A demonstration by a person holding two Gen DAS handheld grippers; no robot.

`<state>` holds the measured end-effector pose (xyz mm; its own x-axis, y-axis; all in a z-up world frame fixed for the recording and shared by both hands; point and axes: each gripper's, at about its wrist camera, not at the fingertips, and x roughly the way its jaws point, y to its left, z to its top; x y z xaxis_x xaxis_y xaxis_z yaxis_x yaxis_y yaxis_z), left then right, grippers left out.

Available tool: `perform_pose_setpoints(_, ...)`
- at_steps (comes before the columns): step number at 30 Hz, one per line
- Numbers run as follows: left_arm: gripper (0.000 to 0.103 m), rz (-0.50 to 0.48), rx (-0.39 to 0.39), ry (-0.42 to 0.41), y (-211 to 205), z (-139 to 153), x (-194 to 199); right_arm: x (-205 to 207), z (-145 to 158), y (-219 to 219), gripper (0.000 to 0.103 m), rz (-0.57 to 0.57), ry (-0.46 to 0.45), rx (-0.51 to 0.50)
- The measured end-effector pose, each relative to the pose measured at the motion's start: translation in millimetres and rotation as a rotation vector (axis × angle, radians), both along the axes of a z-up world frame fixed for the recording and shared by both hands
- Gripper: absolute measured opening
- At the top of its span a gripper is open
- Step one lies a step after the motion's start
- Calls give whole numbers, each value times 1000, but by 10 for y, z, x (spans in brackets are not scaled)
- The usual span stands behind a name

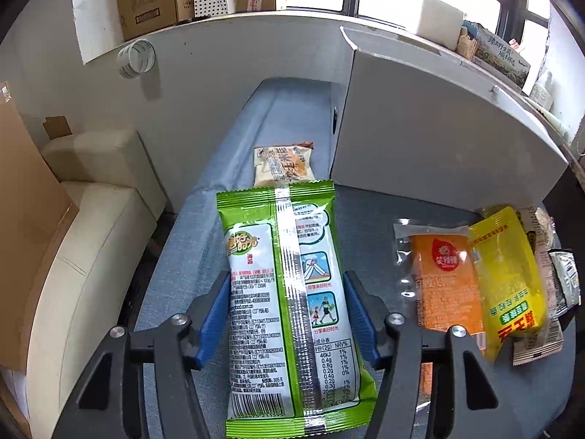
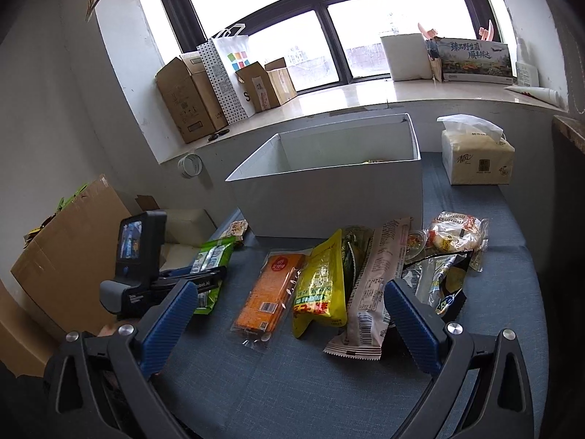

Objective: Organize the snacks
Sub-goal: 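Grasp the long green snack pack with the left gripper, then grasp the round biscuit pack with the right gripper while the left gripper carries the green pack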

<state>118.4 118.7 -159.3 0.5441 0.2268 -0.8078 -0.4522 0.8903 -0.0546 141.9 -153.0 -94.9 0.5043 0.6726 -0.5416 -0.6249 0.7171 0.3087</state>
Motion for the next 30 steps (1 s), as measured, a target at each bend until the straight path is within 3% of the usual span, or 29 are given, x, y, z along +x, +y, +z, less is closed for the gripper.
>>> perform_pose_setpoints(7, 64, -64, -4, -123, -120, 509, -282, 297, -69, -225, 103, -93, -2, -37)
perform_pose_setpoints(10, 64, -92, 21, -166, -189, 691, -369, 741, -147, -382, 103, -166, 34, -83)
perform_pose_setpoints(13, 64, -112, 24, -198, -241, 824, -406, 1315, -326, -500, 103, -258, 127, -141)
perform_pose_setpoints(19, 64, -132, 58, -218, -300, 971, -402, 2117, -723, -437, 103, -315, 228, -274)
perform_pose_setpoints(30, 65, -138, 75, -211, -303, 947, -345, 2380, -1036, -222, 103, -320, 265, -387)
